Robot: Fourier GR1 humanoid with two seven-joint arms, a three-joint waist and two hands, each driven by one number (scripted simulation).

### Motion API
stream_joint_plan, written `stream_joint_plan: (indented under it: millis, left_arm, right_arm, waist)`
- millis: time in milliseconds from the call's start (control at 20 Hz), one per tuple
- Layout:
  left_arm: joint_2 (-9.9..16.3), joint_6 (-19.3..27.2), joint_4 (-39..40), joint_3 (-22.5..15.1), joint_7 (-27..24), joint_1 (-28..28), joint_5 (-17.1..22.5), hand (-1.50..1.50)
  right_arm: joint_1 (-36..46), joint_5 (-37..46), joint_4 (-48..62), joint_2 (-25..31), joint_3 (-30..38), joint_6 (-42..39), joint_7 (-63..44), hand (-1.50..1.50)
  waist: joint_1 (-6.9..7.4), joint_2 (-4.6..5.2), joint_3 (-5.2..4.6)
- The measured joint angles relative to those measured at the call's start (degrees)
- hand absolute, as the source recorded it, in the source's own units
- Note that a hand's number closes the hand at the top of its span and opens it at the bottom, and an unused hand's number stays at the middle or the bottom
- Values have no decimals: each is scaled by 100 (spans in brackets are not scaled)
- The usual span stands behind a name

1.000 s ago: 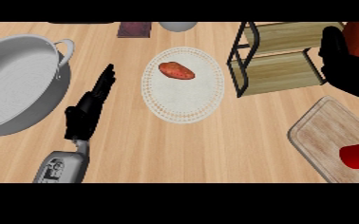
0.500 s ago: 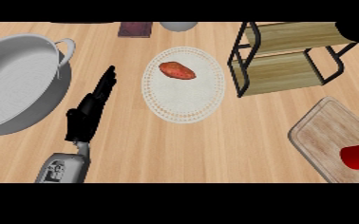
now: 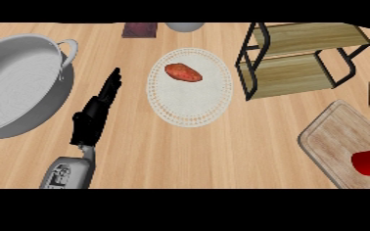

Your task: Pick the bell pepper from the placemat and place it in the tiered shelf

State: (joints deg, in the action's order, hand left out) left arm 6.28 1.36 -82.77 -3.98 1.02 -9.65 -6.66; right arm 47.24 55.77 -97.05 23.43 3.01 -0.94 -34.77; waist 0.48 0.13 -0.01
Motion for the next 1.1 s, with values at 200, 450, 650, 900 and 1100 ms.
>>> stream_joint_plan:
  millis: [200,450,650,900,1100]
  left_arm:
    - [-29,-30,16,10,19,-45,-8,0]
    - [-28,-62,27,58,71,-117,14,0]
    - [-25,-101,69,93,-16,-87,3,0]
    - [-65,-82,-11,97,106,-131,-54,0]
    - [-38,-124,23,131,31,-60,-29,0]
  right_arm:
    - [2,-81,445,-190,245,600,323,150]
    - [84,-787,874,-417,753,1214,860,150]
    - [281,-1138,1539,-380,990,1532,1400,150]
    - [531,-1351,2190,-264,1129,1749,1785,150]
    - [336,-722,2605,40,1187,1969,1421,-150]
  waist:
    - [6,10,5]
    - [8,5,4]
    - [7,1,3]
    - [3,-4,1]
    - [-11,-1,-3]
